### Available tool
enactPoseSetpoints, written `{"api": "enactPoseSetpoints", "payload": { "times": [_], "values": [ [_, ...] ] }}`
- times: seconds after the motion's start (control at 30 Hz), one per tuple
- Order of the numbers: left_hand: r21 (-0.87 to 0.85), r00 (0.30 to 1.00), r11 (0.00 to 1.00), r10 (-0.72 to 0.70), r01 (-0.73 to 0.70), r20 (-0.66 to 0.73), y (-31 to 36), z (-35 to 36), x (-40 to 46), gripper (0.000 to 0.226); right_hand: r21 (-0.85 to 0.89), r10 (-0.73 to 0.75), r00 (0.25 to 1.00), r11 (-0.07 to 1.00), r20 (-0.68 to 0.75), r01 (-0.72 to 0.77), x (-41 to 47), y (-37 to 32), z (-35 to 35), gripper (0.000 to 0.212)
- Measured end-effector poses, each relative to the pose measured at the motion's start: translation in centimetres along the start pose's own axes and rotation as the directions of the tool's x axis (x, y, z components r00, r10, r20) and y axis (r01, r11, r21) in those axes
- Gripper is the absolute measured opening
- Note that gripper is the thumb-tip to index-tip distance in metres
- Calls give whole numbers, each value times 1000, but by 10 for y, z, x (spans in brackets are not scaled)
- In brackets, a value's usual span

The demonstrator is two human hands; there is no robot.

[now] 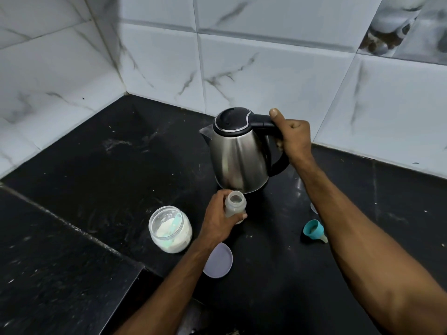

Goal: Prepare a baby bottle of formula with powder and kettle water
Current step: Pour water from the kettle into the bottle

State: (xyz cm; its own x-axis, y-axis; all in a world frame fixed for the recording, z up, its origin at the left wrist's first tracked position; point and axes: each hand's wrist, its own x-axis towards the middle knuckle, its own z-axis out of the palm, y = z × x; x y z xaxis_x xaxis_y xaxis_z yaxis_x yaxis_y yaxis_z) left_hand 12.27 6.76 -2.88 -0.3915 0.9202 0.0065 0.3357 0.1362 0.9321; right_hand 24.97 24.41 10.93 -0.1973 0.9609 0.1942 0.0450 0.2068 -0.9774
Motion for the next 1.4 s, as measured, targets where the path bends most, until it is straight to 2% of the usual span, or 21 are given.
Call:
{"api": "enactPoseSetpoints", "payload": {
  "times": [0.13,0.23,0.47,0.77,0.97,1.2,1.4],
  "values": [
    [-5,1000,1000,7,-7,-4,-3,0,0,60,45,31,999,999,-25,-30,1,13,13,82],
    [-21,1000,1000,3,-3,0,-4,0,0,61,65,64,997,996,-49,-61,0,19,22,72],
    [-45,1000,999,21,-20,20,-6,0,-1,57,85,53,998,995,-43,-50,-5,33,35,67],
    [-69,1000,997,19,-18,23,-7,0,-1,59,98,24,1000,995,5,-24,-6,46,42,84],
    [-63,1000,998,12,-10,22,-9,1,-1,60,97,19,1000,995,13,-20,-8,51,43,73],
    [-52,1000,999,15,-14,21,-9,1,-1,60,102,4,1000,995,6,-5,-13,54,41,74],
    [-20,999,999,29,-28,19,-8,0,-2,60,42,-14,993,999,121,9,-16,49,31,65]
  ]
}}
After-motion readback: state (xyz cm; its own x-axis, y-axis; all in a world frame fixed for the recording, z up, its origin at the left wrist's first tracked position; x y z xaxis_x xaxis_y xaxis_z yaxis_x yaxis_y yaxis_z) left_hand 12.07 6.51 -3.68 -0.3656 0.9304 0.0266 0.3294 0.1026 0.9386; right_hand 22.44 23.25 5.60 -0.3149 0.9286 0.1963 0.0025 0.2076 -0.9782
